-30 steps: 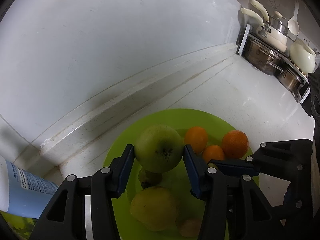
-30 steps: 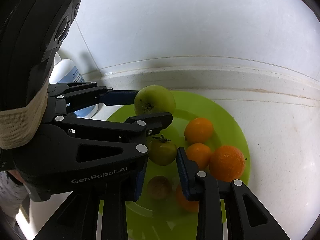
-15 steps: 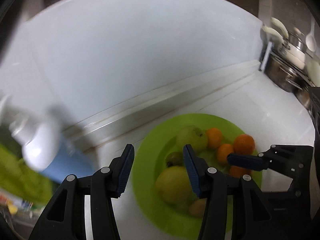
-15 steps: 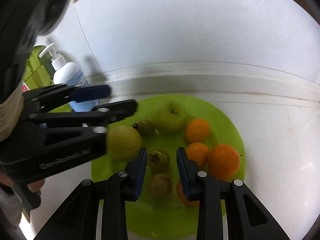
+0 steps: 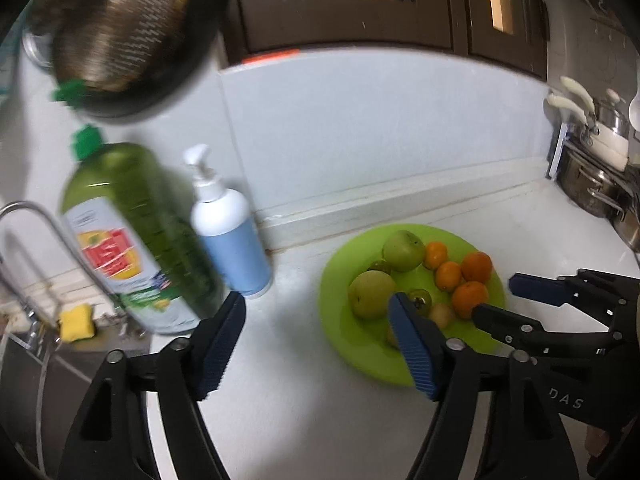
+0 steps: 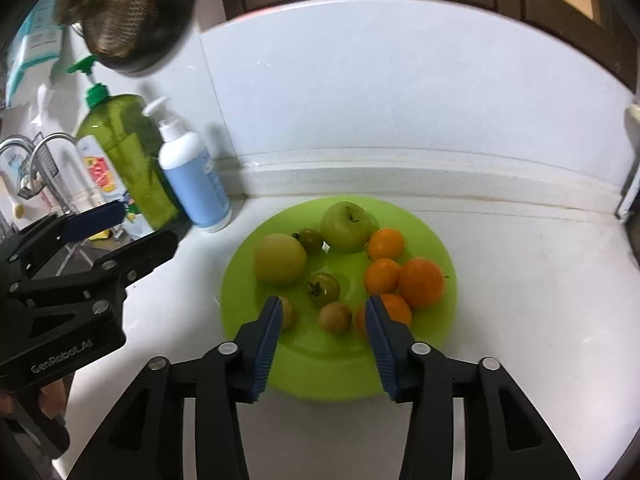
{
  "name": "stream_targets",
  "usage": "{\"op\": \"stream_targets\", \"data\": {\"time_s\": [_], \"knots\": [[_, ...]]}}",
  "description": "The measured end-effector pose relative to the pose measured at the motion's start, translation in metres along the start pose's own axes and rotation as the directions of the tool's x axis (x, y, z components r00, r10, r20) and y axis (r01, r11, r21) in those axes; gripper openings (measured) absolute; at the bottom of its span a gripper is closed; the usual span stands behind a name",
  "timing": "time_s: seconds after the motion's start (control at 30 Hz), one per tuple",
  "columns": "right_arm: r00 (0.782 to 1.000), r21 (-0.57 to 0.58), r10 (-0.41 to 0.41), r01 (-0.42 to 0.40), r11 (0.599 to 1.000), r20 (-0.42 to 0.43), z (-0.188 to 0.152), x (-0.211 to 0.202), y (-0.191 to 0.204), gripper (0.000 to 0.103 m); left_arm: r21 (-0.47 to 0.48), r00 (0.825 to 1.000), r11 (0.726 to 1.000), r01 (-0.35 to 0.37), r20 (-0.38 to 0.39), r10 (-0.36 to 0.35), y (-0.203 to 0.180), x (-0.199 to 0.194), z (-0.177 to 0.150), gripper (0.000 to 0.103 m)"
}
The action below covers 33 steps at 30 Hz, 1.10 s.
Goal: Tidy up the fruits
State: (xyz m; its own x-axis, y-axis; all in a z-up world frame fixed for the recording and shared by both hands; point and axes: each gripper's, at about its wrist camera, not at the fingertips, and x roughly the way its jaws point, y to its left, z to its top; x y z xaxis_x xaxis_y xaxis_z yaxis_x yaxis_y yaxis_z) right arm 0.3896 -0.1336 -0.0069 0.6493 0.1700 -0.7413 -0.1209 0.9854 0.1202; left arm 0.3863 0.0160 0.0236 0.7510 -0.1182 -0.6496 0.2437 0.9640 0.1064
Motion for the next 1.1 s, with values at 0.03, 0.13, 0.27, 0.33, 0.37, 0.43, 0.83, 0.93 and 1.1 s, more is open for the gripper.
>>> {"op": "stream_targets", "data": {"time_s": [0.03,0.13,0.27,0.33,0.37,0.43,0.83,0.93,1.1], "knots": [[1.0,0.001,-0.006,0.006,1.0,0.007,-0.002,-0.006,0.002,0.052,-0.002,1.0,1.0,-0.018,0.012,0.019,0.001,-0.008,-0.003,0.082],[0.999,0.002,-0.029,0.029,1.0,0.027,-0.014,-0.028,0.005,0.056,-0.003,0.998,0.999,-0.033,0.045,0.033,-0.003,-0.034,-0.017,0.087],[0.996,0.025,-0.064,0.063,0.998,0.057,-0.036,-0.059,0.009,0.065,0.0,0.996,1.0,-0.021,0.085,0.021,-0.003,-0.068,-0.037,0.092],[0.995,0.037,-0.079,0.076,0.996,0.069,-0.045,-0.074,0.012,0.068,-0.006,0.994,1.0,-0.023,0.108,0.023,-0.005,-0.082,-0.044,0.094],[0.993,0.045,-0.086,0.083,0.996,0.081,-0.053,-0.085,0.014,0.07,-0.01,0.992,1.0,-0.026,0.12,0.027,-0.006,-0.09,-0.049,0.095],[0.991,0.054,-0.095,0.09,0.994,0.096,-0.062,-0.098,0.016,0.072,-0.023,0.991,0.999,-0.028,0.131,0.031,-0.005,-0.106,-0.056,0.096],[0.976,0.015,-0.103,0.102,0.995,0.192,-0.117,-0.193,0.025,0.083,-0.101,0.978,0.993,-0.06,0.193,0.079,-0.034,-0.205,-0.105,0.101],[0.972,0.007,-0.107,0.108,0.994,0.208,-0.133,-0.216,0.024,0.084,-0.099,0.976,0.992,-0.077,0.197,0.096,-0.048,-0.226,-0.118,0.101],[0.967,0.018,-0.127,0.126,0.992,0.222,-0.163,-0.251,0.019,0.087,-0.117,0.975,0.991,-0.062,0.203,0.085,-0.063,-0.256,-0.139,0.103]]}}
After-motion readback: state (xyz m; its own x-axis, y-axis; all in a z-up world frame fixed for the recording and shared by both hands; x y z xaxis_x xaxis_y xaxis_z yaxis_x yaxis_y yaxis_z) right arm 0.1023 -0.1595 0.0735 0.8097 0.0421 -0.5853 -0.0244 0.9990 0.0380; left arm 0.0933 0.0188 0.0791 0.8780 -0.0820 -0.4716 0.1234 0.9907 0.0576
